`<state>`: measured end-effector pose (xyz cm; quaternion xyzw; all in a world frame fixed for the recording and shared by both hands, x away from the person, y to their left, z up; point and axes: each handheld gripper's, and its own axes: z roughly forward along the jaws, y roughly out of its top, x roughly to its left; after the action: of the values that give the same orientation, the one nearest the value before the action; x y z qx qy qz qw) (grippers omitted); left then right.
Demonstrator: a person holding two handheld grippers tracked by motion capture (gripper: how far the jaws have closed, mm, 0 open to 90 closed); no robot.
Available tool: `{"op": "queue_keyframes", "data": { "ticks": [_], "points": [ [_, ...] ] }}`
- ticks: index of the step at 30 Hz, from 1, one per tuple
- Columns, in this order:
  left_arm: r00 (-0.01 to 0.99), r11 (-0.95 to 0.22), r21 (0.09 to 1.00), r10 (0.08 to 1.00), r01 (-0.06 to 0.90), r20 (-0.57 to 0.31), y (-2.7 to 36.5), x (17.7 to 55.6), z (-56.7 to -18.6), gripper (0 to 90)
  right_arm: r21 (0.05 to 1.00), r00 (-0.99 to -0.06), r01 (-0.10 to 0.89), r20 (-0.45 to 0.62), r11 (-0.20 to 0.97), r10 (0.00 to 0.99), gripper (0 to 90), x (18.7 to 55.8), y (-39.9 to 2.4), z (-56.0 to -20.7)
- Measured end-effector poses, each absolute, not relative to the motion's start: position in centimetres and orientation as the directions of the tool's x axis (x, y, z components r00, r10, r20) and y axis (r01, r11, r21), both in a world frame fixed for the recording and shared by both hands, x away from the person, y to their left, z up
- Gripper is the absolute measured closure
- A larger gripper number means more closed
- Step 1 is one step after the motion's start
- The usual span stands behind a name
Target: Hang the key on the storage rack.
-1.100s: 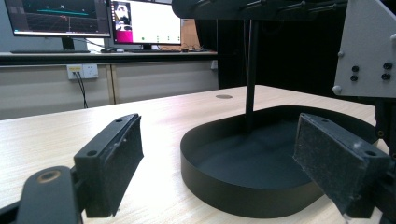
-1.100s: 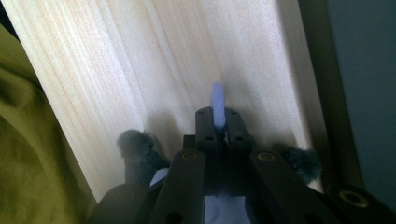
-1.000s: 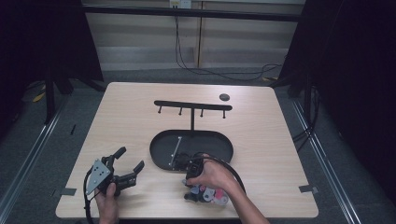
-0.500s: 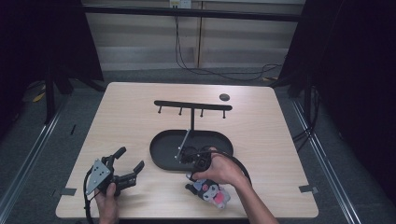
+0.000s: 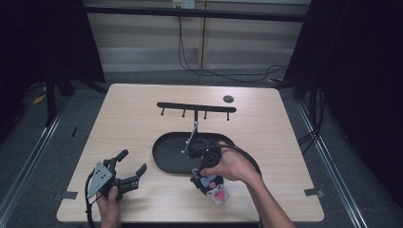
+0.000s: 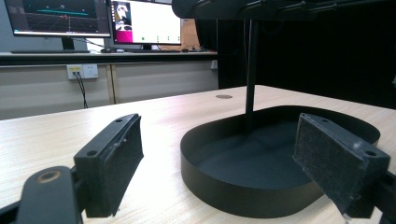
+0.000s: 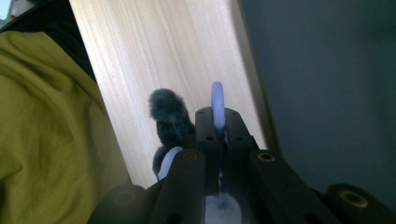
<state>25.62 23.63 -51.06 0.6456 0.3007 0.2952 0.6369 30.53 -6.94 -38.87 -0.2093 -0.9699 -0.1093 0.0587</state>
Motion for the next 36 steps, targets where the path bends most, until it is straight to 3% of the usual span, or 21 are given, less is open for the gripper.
{"op": "queue_keyframes", "data": {
  "ticks": [18, 36],
  "points": [
    [0.645, -0.01, 1.0, 0.764, 0.013, -0.001, 23.6, 25.6, -51.1, 15.3, 0.196, -0.933, 0.36, 0.106, 0.912, 0.345, 87.6, 31.2, -7.4, -35.4],
    [0.645, -0.009, 1.0, 0.764, 0.013, -0.001, 23.6, 25.6, -51.1, 15.3, 0.182, -0.924, 0.382, 0.089, 0.906, 0.372, 87.7, 33.4, -8.2, -33.3]
  ]
}}
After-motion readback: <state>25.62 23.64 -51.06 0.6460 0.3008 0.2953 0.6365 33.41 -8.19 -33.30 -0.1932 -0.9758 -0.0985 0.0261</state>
